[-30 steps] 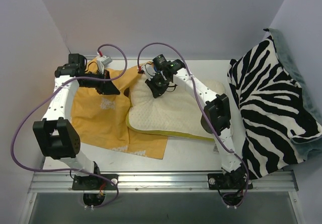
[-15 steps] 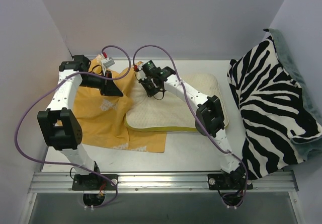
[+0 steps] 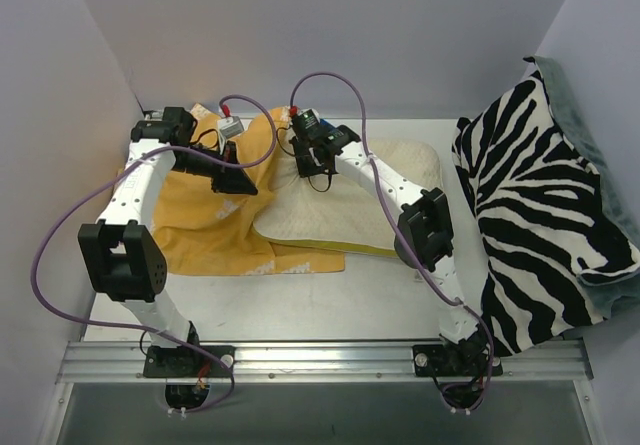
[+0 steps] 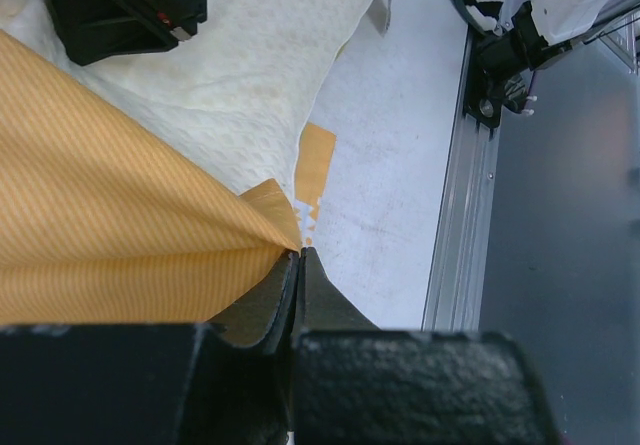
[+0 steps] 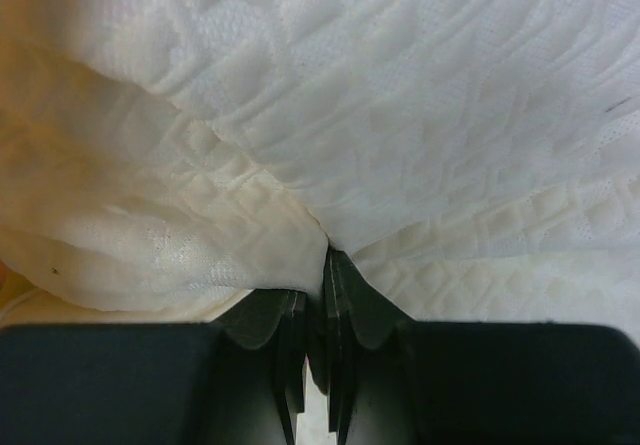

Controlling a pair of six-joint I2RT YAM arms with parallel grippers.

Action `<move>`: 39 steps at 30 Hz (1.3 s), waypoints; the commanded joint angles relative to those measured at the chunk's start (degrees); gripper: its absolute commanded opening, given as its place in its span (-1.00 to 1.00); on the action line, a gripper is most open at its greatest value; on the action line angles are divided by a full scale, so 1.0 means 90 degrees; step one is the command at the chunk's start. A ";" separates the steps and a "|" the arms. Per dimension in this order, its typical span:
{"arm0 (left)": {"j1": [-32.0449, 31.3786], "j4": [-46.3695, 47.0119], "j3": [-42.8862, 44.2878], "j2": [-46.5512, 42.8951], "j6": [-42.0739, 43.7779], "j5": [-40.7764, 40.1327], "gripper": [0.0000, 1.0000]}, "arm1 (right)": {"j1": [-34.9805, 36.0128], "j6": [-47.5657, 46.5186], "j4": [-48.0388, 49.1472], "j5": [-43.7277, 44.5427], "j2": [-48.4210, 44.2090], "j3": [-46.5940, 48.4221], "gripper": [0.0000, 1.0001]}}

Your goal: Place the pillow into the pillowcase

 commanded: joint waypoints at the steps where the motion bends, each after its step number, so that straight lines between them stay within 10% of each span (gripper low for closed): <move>1: -0.0275 -0.1800 -0.0031 -0.0280 0.0148 0.0072 -1.00 | -0.0018 0.0449 0.0943 0.0963 -0.0364 -0.0057 -1.00; 7: -0.0286 -0.1626 -0.0001 -0.0260 0.0179 -0.0230 -1.00 | -0.0085 0.0020 0.1353 0.0907 -0.0373 -0.0389 -1.00; 13: 0.0203 0.2865 -0.1124 -0.0876 -0.2772 -0.1965 -0.99 | -0.0144 0.0096 0.1588 0.0399 -0.0227 -0.0867 -1.00; 25: 0.0183 0.3189 -0.2519 -0.1568 -0.2489 -0.3228 0.61 | -0.0242 0.0400 0.1716 0.0105 -0.0051 -0.0887 -1.00; 39: -0.0646 0.4352 -0.2873 -0.0642 -0.2626 -0.4215 0.20 | -0.0261 0.0409 0.1755 -0.0013 -0.0168 -0.1102 -1.00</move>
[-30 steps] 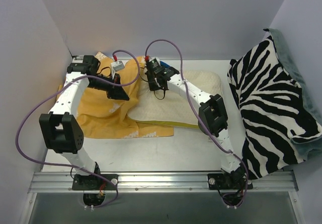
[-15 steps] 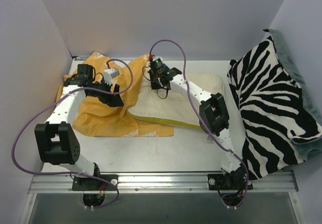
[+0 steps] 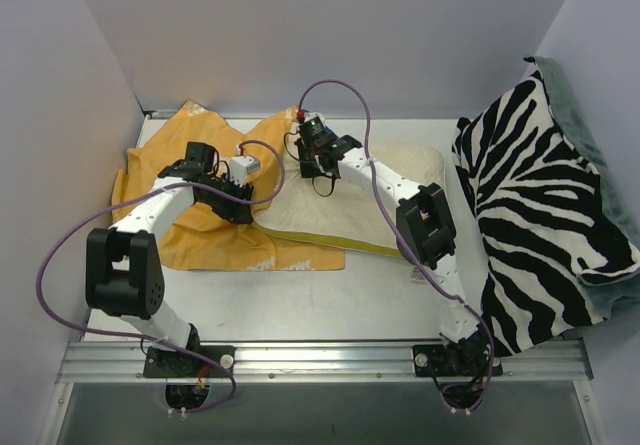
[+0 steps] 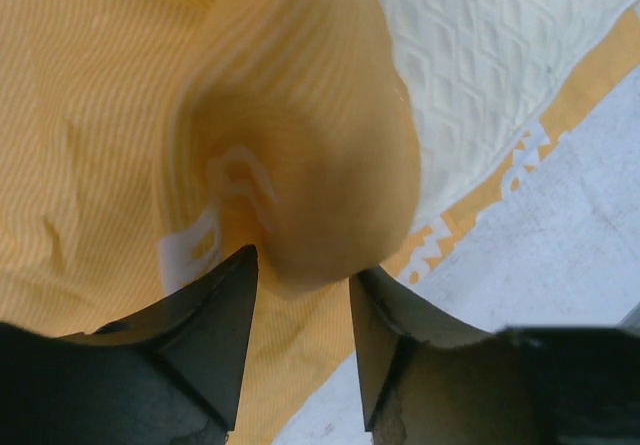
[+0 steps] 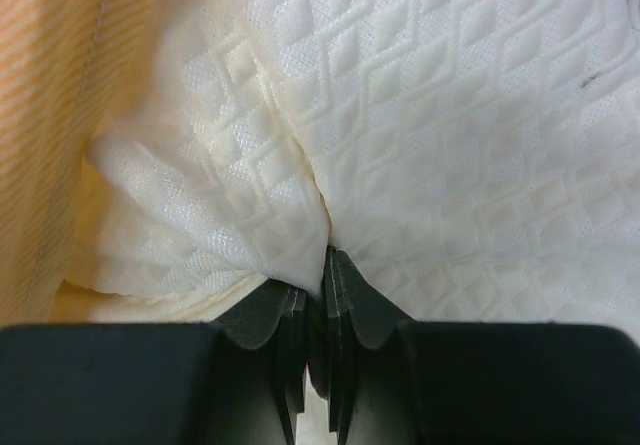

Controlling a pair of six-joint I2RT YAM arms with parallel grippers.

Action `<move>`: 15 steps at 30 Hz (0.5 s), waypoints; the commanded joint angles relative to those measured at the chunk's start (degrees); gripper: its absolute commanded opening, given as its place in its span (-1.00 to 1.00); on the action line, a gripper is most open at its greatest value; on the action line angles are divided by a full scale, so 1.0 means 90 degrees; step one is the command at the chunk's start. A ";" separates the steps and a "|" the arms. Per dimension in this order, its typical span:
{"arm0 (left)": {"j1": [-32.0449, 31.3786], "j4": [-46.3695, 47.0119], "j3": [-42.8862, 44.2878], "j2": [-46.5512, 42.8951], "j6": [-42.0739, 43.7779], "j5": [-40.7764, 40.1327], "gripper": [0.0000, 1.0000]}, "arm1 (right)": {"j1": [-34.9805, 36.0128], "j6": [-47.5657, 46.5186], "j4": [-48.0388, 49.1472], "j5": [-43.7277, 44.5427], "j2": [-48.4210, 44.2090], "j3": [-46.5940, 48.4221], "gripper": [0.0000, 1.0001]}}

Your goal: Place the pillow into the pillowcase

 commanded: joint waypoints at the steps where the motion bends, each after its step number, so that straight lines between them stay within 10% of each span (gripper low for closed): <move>1: -0.0108 0.0551 0.0262 0.0395 0.0017 -0.0266 -0.05 | -0.0045 0.0179 0.0176 -0.0015 -0.0195 -0.0019 -1.00; 5: -0.0069 0.0426 0.0477 0.0368 0.0075 0.0035 -1.00 | -0.0074 0.0169 0.0176 -0.0025 -0.0195 -0.0039 -1.00; 15: -0.0176 -0.1557 0.0878 -0.0843 0.0740 0.2935 -1.00 | -0.0172 0.0598 0.0176 -0.0074 -0.0185 0.0253 -1.00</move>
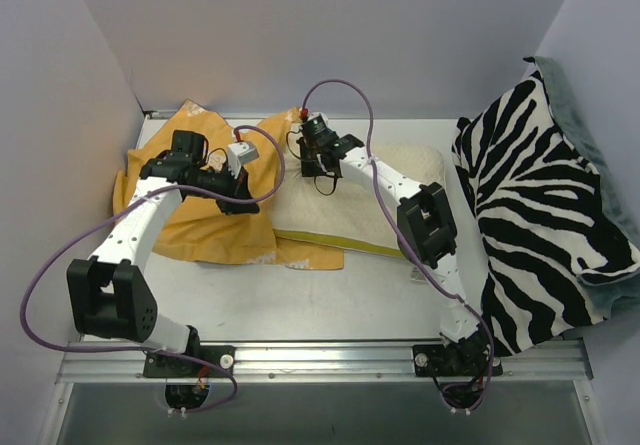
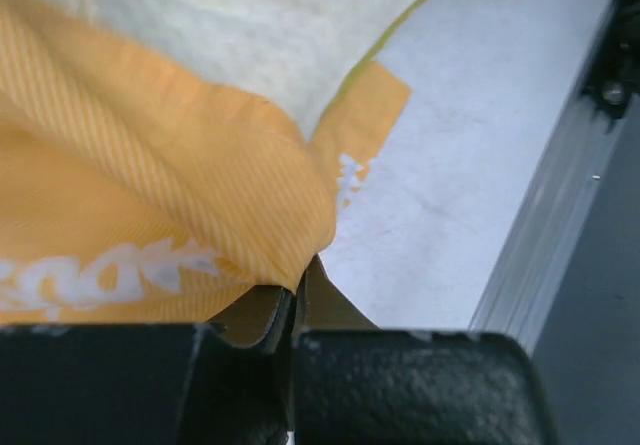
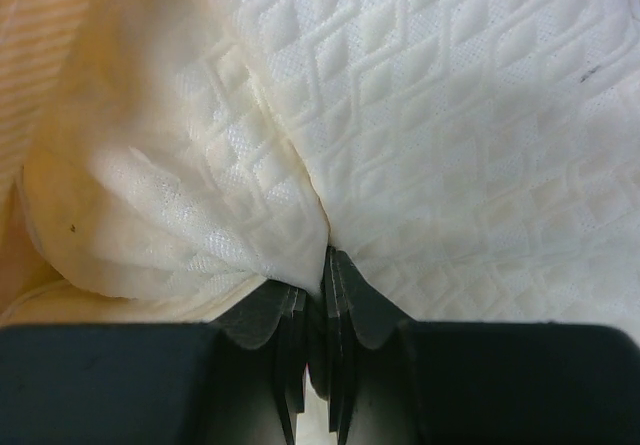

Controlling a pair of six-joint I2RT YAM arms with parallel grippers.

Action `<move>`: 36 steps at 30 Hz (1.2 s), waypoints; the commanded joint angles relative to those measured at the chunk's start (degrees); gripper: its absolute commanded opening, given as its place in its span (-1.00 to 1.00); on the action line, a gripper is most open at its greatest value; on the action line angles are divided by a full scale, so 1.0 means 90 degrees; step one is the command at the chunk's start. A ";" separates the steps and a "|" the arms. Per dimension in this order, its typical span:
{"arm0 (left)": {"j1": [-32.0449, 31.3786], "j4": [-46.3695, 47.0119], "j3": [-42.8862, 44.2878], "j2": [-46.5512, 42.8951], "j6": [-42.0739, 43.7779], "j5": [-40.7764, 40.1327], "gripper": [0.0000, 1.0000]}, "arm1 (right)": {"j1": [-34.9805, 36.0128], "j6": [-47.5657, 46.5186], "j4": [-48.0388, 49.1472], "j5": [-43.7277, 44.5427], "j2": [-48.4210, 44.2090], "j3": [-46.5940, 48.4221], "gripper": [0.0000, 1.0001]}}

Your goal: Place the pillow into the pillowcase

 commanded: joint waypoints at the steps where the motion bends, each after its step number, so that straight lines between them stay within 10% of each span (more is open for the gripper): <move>1: -0.0159 -0.0792 0.0242 -0.0389 0.0235 0.1338 -1.00 | -0.0095 0.0557 0.0081 -0.0185 -0.0205 0.0325 -1.00; 10: -0.0317 -0.0656 0.0027 0.0001 -0.0195 0.1505 -0.95 | 0.0100 0.1866 0.0295 -0.2195 -0.0887 -0.0579 -1.00; 15: 0.0064 -0.0637 -0.0051 -0.0184 -0.0225 0.1437 -0.37 | 0.0646 0.1984 0.0979 -0.3398 -0.1396 -0.2300 -1.00; 20: 0.0387 -0.0618 0.0270 -0.0409 -0.0420 0.1116 0.33 | 0.0434 0.1897 0.0853 -0.4200 -0.1288 -0.2731 -0.45; 25: 0.0495 0.0386 0.1002 0.0039 -0.1288 -0.0533 0.45 | -0.0454 0.0970 0.0484 -0.4161 -0.2001 -0.2518 0.24; 36: 0.0349 0.0936 0.3190 0.2538 -0.1280 -0.1123 0.71 | -0.0768 -0.1784 -0.1207 -0.2189 -0.2012 -0.1725 0.65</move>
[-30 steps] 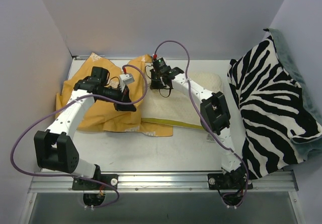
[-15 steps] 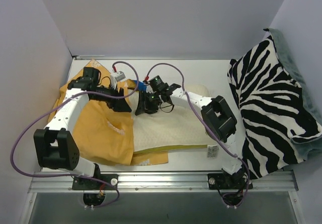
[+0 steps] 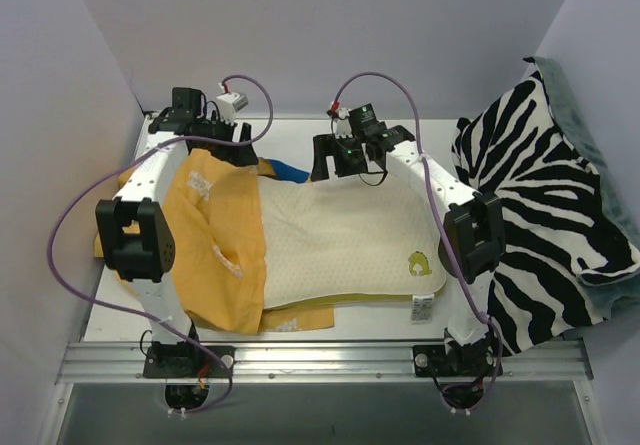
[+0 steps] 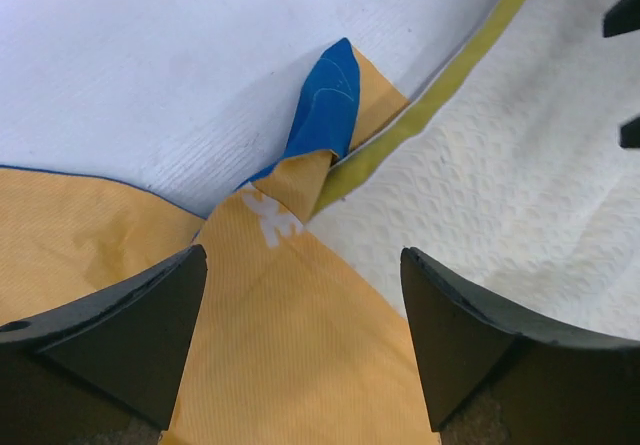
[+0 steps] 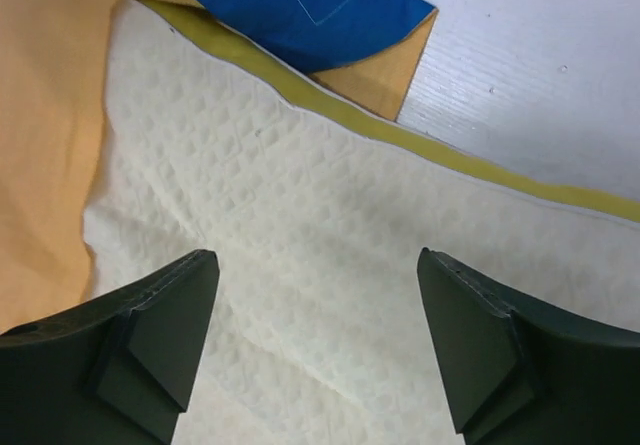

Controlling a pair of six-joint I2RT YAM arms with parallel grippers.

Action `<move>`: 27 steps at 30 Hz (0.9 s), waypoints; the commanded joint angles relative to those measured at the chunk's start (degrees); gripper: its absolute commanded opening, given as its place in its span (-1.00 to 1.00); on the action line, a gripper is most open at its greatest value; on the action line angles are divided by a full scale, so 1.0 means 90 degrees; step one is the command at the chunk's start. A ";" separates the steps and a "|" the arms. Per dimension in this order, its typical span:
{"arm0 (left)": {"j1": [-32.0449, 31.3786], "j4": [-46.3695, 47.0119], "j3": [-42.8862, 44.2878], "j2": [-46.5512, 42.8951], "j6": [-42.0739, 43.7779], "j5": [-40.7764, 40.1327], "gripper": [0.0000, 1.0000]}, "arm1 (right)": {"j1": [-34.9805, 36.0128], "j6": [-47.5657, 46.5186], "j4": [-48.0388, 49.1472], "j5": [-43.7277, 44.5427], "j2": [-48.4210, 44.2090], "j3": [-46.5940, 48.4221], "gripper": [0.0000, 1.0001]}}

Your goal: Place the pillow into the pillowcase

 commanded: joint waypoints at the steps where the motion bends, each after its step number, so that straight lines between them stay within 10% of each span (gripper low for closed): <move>1: -0.0132 0.0098 0.0560 0.0644 0.0056 0.0049 0.75 | 0.0159 -0.1130 -0.0868 0.0631 0.0004 -0.0053 0.68; 9: -0.0406 0.0136 0.1205 0.1603 -0.0089 -0.0009 0.55 | 0.0228 -0.1560 -0.0799 0.0729 0.1310 0.0893 0.89; 12: -0.0416 0.0136 0.1371 0.1887 -0.0178 -0.0077 0.05 | 0.0276 -0.1814 -0.0877 0.0349 0.1653 0.0982 0.48; 16: -0.0435 0.0117 0.1547 0.2180 -0.0353 0.0058 -0.35 | 0.0423 -0.1941 -0.0878 -0.0159 0.1665 0.0768 -0.97; 21: -0.0533 0.0097 0.1567 0.2112 -0.0499 0.0517 -0.94 | 0.0618 -0.1853 -0.0255 -0.0589 0.0741 0.0008 -1.00; 27: -0.0913 0.0466 0.1723 0.1732 -0.1581 0.1502 -1.00 | 0.1329 -0.1990 0.0528 -0.0619 -0.0375 -0.0794 -1.00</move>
